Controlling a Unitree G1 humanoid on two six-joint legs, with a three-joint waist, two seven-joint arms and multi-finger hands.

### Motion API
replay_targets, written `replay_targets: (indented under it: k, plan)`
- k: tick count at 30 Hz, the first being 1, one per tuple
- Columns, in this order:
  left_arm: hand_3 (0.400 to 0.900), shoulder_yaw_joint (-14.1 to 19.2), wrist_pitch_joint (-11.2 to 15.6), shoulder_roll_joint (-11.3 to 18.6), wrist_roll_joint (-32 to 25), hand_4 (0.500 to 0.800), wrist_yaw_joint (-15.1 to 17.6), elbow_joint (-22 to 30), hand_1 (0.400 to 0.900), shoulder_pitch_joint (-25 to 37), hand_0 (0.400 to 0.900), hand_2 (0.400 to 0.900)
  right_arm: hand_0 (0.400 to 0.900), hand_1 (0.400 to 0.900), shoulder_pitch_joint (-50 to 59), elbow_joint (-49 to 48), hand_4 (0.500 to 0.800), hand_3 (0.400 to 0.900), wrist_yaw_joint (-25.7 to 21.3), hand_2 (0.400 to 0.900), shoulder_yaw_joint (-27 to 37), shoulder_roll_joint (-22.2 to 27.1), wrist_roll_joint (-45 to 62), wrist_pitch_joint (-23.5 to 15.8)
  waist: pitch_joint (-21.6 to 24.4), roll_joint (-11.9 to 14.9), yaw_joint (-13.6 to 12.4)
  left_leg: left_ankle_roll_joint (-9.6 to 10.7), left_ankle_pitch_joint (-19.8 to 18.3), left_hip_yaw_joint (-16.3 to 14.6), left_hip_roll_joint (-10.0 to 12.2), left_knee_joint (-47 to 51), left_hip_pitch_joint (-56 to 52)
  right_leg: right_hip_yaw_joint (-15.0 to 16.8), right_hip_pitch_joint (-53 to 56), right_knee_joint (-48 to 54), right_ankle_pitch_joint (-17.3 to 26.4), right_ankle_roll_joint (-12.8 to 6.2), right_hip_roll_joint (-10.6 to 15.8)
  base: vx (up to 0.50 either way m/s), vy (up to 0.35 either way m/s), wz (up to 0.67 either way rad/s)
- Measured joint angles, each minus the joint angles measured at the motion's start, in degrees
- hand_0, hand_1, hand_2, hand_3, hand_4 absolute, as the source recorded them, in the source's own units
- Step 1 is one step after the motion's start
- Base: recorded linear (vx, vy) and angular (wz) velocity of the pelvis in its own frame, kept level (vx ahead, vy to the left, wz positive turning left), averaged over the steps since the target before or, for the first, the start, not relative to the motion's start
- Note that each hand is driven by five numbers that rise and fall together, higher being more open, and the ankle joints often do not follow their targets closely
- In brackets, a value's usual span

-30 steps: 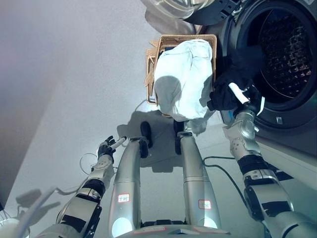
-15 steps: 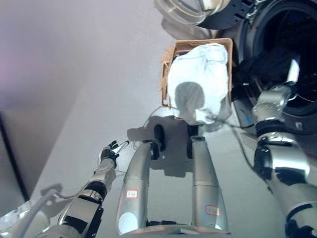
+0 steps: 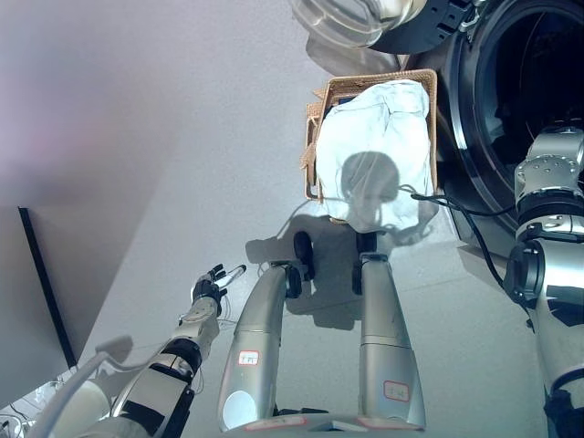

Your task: Put the clothes in the basket into the washing machine.

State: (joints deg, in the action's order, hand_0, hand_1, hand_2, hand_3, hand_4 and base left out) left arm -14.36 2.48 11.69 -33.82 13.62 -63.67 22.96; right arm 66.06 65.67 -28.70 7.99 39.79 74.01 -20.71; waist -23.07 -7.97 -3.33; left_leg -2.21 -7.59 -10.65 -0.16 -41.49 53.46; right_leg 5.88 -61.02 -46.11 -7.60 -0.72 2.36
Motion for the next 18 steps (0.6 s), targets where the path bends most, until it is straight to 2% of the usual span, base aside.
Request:
replay_targets:
  k: [5,7,10,11,13,15,18]
  plan:
    - [0.9,0.07,0.02,-0.13,-0.02,0.8,0.1,0.0,0.9,0.01,0.9,0.9,0.9,0.9,-2.07,-3.03,0.8,0.9,0.67,0.9,-2.38,-1.12,-2.27,-0.24,0.01,0.02,0.64,0.0,0.0,0.03,0.04,-0.1,0.46,-0.14,-0.39,-0.03,0.01,0.0,-0.04,-0.01,-0.001,0.0]
    - [0.9,0.15,0.04,-0.23,-0.03,0.8,0.13,-0.03,0.9,-0.01,0.9,0.9,0.9,0.9,-6.34,-9.01,0.8,0.9,1.66,0.9,-3.91,-2.67,-5.03,-0.31,0.01,0.07,1.02,0.03,-0.03,0.13,0.08,-0.08,0.51,-0.22,-0.37,0.07,0.0,-0.01,-0.1,-0.04,0.002,-0.03]
    - [0.9,0.85,-0.08,-0.55,-0.02,0.8,0.52,-0.11,0.9,-0.32,0.9,0.9,0.9,0.9,-17.34,-20.83,0.8,0.9,3.44,0.9,-6.65,-7.94,-12.01,-0.23,-0.04,0.24,2.63,0.13,-0.05,1.13,0.13,0.44,-0.42,-1.0,1.29,1.16,0.01,0.0,-0.26,-0.01,0.005,-0.04]
    - [0.9,0.99,-0.14,-0.69,0.04,0.8,0.5,-0.17,0.9,-0.55,0.9,0.9,0.9,0.9,-20.83,-21.77,0.8,0.9,3.94,0.9,-7.43,-11.28,-14.09,0.54,0.04,0.73,3.62,0.26,-0.04,1.22,0.07,0.89,-1.37,-1.28,2.23,1.61,-0.01,0.0,-0.16,0.02,0.018,-0.06]
    - [0.9,3.01,-0.14,-1.24,0.1,0.8,0.47,-0.18,0.9,-1.07,0.9,0.9,0.9,0.9,-28.87,-26.03,0.8,0.9,4.11,0.9,-9.31,-15.59,-20.87,1.28,0.16,1.95,3.81,0.67,-0.07,1.61,0.16,2.55,-4.11,-1.69,5.17,3.34,0.1,0.13,-0.25,0.03,0.039,-0.08]
    - [0.9,3.31,-0.19,-1.31,0.25,0.8,0.43,-0.51,0.9,-1.97,0.9,0.9,0.9,0.9,-35.52,-25.67,0.8,0.9,4.19,0.9,-12.37,-19.21,-27.18,3.68,0.52,3.65,4.56,1.04,-0.05,1.67,0.15,4.24,-7.44,-1.81,8.48,4.98,0.1,0.14,-0.31,0.05,0.048,-0.08]
    - [0.9,4.42,-0.4,-2.01,1.17,0.8,-0.18,-2.18,0.9,-3.08,0.9,0.9,0.9,0.9,-43.53,-22.59,0.8,0.9,5.15,0.9,-16.15,-20.74,-37.5,7.61,1.36,5.4,5.1,1.13,0.25,1.85,0.19,7.39,-12.78,-2.11,14.17,8.81,0.79,-0.22,-0.53,0.08,0.051,-0.04]
